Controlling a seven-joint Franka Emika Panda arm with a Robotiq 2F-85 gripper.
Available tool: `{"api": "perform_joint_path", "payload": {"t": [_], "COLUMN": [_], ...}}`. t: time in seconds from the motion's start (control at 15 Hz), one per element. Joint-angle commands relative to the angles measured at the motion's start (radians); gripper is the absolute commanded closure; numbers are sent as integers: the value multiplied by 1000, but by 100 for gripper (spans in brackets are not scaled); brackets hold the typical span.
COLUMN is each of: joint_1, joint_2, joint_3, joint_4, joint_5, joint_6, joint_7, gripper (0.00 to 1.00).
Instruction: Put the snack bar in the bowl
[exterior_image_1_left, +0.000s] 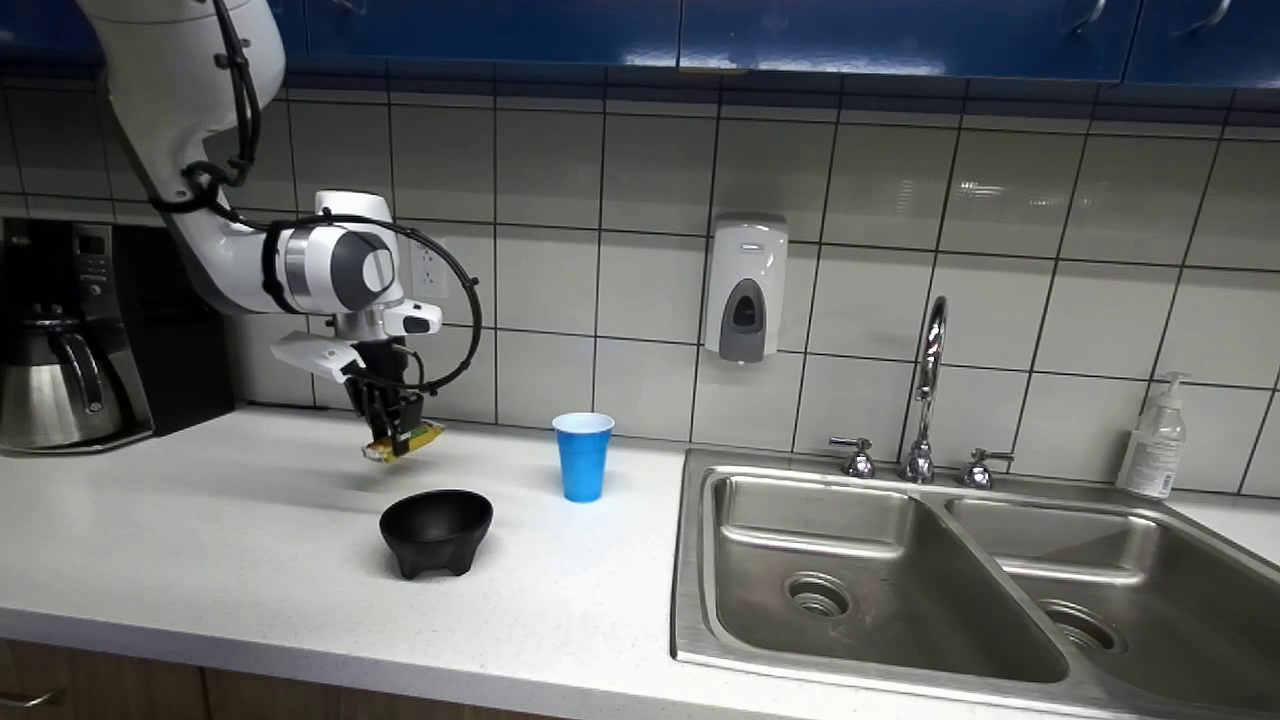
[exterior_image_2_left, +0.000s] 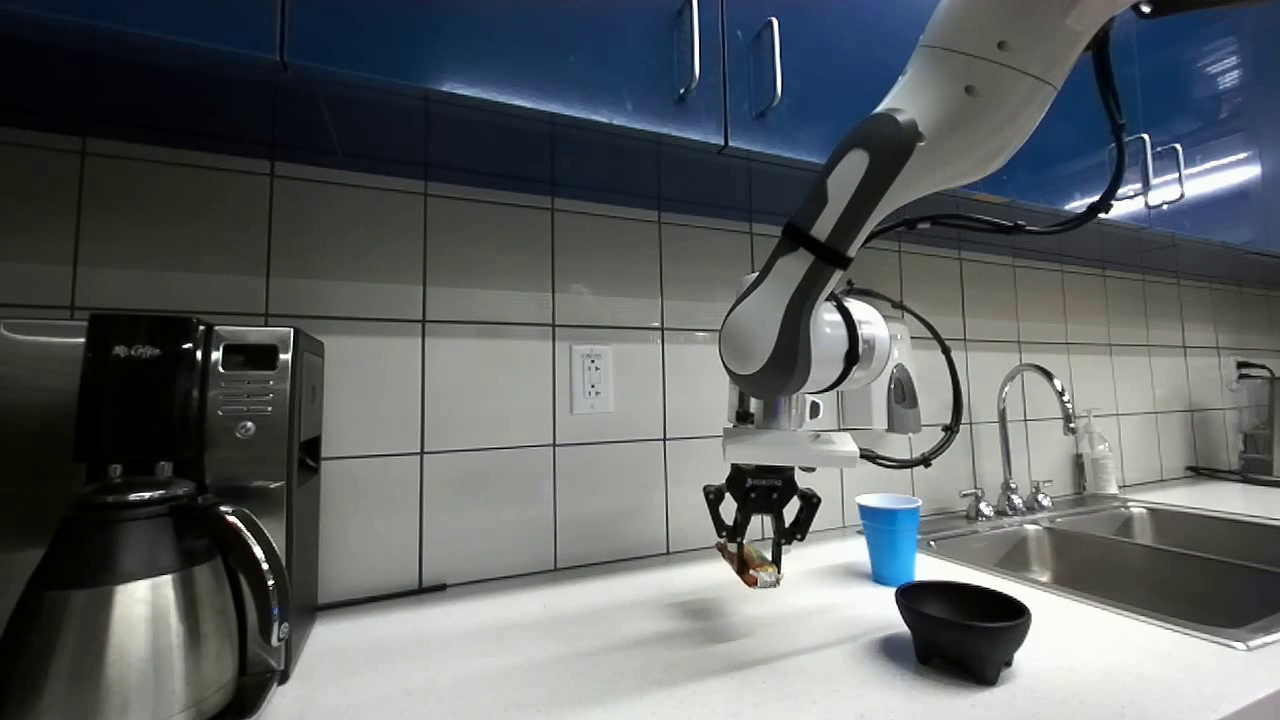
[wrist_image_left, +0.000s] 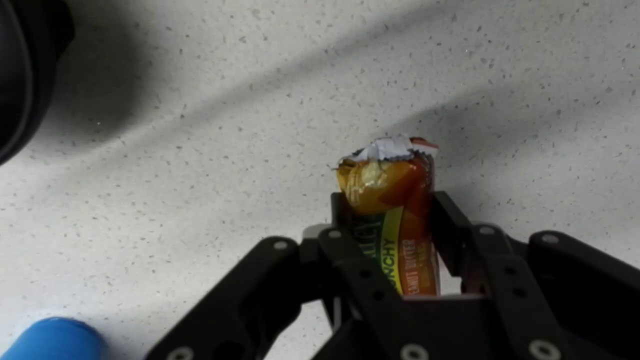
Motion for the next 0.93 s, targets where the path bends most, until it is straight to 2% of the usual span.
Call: {"api": "perform_joint_path", "payload": {"t": [0.0,0.53,0.87], "joint_1": [-41,-97,-116], "joint_2": [-111,-268,-310], "joint_3": [12,15,16], "joint_4": [-110,-232,-283], "joint_5": [43,66,89], "joint_6": [34,18,8], "joint_7": [-71,-190,-287], "gripper": [82,82,82]}}
